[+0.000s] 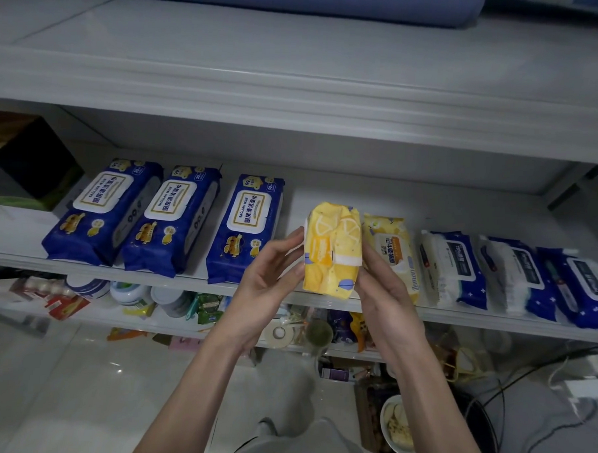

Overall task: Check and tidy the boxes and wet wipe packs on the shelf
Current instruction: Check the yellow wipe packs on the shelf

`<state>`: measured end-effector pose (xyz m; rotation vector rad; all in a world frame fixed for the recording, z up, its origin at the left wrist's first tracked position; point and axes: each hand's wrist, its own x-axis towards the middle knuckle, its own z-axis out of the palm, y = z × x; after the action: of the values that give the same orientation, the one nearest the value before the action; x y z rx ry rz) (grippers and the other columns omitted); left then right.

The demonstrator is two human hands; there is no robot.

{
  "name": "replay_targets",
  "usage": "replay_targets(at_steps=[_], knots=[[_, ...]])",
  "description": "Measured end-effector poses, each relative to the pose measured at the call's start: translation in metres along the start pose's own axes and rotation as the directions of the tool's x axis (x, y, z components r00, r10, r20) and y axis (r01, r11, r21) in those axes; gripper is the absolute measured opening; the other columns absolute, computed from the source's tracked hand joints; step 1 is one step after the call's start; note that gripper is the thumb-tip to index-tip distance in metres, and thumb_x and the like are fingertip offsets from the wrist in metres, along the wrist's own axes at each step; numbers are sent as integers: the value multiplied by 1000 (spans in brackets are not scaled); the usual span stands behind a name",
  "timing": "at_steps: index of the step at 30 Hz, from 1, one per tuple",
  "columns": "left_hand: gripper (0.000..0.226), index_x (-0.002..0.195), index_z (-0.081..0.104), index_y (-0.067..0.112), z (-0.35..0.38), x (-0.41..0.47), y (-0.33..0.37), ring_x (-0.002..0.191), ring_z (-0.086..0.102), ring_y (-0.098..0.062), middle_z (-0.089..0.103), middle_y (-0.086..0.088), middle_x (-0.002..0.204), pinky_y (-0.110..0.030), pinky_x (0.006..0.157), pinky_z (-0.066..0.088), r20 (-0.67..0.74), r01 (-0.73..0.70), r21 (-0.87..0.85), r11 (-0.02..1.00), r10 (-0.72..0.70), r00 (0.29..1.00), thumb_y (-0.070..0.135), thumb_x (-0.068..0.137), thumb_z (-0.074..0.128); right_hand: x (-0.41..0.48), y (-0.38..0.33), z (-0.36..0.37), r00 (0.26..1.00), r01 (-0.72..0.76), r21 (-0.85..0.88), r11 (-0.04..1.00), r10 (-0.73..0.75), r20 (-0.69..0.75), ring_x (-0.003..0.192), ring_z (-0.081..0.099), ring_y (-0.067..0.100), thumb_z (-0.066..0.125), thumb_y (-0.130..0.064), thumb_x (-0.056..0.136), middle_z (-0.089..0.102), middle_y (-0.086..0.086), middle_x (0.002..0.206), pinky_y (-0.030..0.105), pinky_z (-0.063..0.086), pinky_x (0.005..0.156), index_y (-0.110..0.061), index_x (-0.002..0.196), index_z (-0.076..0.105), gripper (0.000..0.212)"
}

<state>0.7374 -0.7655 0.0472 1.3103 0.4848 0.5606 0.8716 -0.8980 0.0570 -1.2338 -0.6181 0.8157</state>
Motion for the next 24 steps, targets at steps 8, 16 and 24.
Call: replay_targets(at_steps=[8,16,24], knots=[[37,133,57,15,2,2,1,136,53,-16,56,-4,147,-30,110,46,-6,6,-9,1000,-6,1000,8,96,62,1,0,0,1000,4,25,1000,-4,-1,144,49,9,85,-67,64,63,-14,145,52,29,125,-45,128,71,69],[35,123,61,18,2,-1,5,129,58,-12,57,2,146,-22,95,54,-20,1,26,1000,-1,1000,19,90,68,4,3,-7,1000,-16,5,1000,16,-26,142,52,15,87,-60,68,60,-3,150,46,38,120,-39,124,73,62],[62,100,54,10,22,1,-2,95,70,-19,68,-6,101,-36,84,58,-182,162,85,983,-145,972,65,78,70,3,16,2,970,-187,-63,980,174,-169,107,72,28,56,-48,103,75,11,109,52,54,100,-20,98,65,30]])
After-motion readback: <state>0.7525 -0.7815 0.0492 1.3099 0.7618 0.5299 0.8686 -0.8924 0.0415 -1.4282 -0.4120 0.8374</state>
